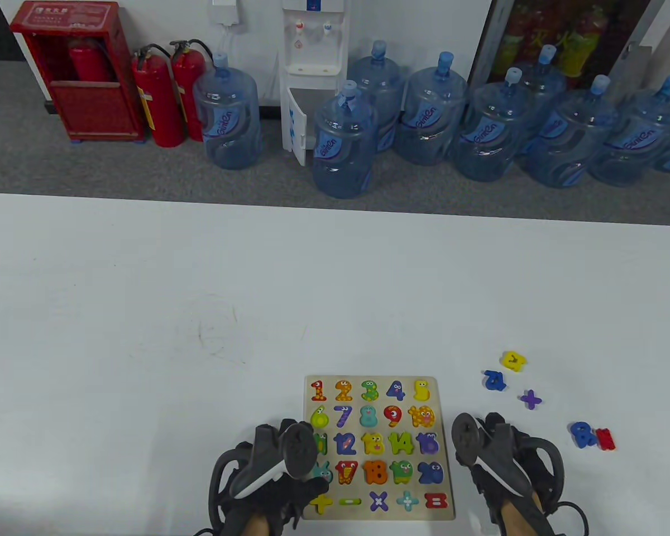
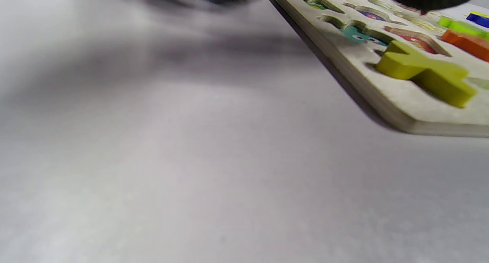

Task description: Hold math block puzzle and insert math blocks into matching slots

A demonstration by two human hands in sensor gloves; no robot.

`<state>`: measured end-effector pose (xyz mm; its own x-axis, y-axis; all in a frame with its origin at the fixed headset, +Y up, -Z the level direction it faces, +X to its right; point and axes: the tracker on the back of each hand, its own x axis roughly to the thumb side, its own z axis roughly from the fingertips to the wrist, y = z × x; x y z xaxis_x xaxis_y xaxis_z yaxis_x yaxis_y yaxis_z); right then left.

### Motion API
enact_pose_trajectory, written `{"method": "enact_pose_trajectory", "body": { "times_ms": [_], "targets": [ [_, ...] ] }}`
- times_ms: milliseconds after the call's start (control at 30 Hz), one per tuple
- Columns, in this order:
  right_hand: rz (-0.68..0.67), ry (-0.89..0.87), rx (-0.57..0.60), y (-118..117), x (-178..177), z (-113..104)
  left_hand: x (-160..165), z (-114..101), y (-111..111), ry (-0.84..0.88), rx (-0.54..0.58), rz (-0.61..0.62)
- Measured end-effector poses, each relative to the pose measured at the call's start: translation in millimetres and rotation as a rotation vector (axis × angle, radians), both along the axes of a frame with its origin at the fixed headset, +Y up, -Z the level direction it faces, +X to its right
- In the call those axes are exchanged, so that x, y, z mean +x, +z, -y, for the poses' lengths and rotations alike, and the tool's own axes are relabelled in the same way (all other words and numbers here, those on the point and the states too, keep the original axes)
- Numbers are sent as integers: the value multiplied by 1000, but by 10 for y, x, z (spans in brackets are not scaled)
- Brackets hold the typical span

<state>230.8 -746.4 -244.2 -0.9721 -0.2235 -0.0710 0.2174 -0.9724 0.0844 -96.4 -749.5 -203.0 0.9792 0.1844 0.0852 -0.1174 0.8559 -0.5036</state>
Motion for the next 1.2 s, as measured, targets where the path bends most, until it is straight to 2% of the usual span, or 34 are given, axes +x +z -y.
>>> {"method": "enact_pose_trajectory", "body": {
  "times_ms": [100, 300, 467, 633, 800, 867, 1100, 1200],
  "targets": [
    [40, 13, -61, -39, -3, 36, 0, 1, 0, -2, -1, 0],
    [16, -15, -41, -19, -50, 10, -1, 2, 1, -3, -2, 0],
    [-10, -106, -58, 29, -6, -72, -3, 4, 1, 0, -2, 0],
    [-13, -240, -24, 48, 60, -160, -3, 5, 0, 0, -4, 1],
    [23, -236, 34, 62, 125, -217, -3, 7, 0, 1, -4, 2],
    [32, -196, 30, 65, 137, -218, -2, 8, 0, 1, -4, 2],
    [110, -285, 55, 31, 234, -175, -1, 8, -1, 2, -6, 3],
    [124, -239, 44, 17, 263, -137, 0, 9, 0, 0, -7, 4]
  ]
}}
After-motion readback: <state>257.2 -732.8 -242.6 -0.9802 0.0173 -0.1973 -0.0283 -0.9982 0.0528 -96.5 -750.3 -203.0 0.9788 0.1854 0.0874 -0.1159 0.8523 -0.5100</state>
